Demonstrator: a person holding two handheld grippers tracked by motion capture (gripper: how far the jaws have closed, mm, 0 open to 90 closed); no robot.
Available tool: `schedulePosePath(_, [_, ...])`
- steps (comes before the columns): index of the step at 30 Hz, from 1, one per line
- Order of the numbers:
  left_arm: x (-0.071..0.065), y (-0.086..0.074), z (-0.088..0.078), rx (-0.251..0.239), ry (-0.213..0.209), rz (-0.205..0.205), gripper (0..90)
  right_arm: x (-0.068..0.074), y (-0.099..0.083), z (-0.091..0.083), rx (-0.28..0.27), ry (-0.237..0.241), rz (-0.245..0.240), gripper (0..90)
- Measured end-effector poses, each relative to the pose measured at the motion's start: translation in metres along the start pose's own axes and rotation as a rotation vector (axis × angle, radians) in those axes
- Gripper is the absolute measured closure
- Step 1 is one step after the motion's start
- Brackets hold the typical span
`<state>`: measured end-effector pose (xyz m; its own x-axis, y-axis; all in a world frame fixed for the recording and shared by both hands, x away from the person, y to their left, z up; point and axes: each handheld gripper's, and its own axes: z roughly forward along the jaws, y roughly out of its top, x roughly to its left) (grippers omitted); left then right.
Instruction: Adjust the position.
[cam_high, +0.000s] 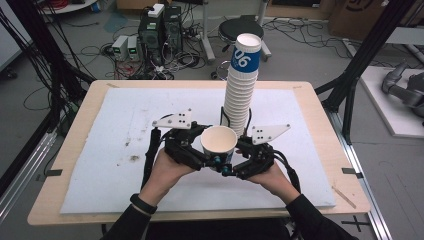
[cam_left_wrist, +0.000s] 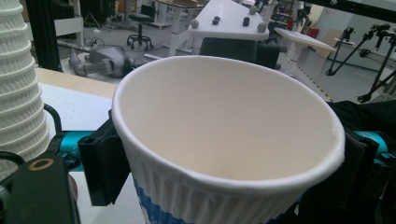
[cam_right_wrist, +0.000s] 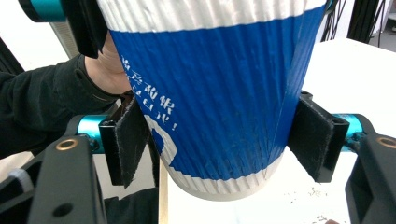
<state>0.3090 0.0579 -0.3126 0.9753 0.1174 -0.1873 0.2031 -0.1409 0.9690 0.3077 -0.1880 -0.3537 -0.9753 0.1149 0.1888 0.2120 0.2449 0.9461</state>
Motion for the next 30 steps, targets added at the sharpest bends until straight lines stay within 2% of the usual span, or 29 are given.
schedulePosePath(7, [-0.0012,0.0001,-0.0004,0.004,0.004,0.018,20.9,0.0,0.0001,0.0001,0.002,0.003,-0.009,27.6])
schedulePosePath(19, [-0.0008,-0.0001,0.0001,0.02,0.004,0.027,21.6,0.0005,0.0008,0.0002,0.016,-0.012,-0.034,27.1])
schedulePosePath(25, [-0.0009,-0.0006,0.0004,0.03,0.005,0.031,21.7,0.002,0.0039,-0.0029,0.009,-0.017,-0.049,21.6])
schedulePosePath(30, [-0.0004,-0.0007,0.0001,0.035,0.009,0.035,21.8,0.0021,0.0057,-0.0065,0.007,-0.023,-0.052,20.5])
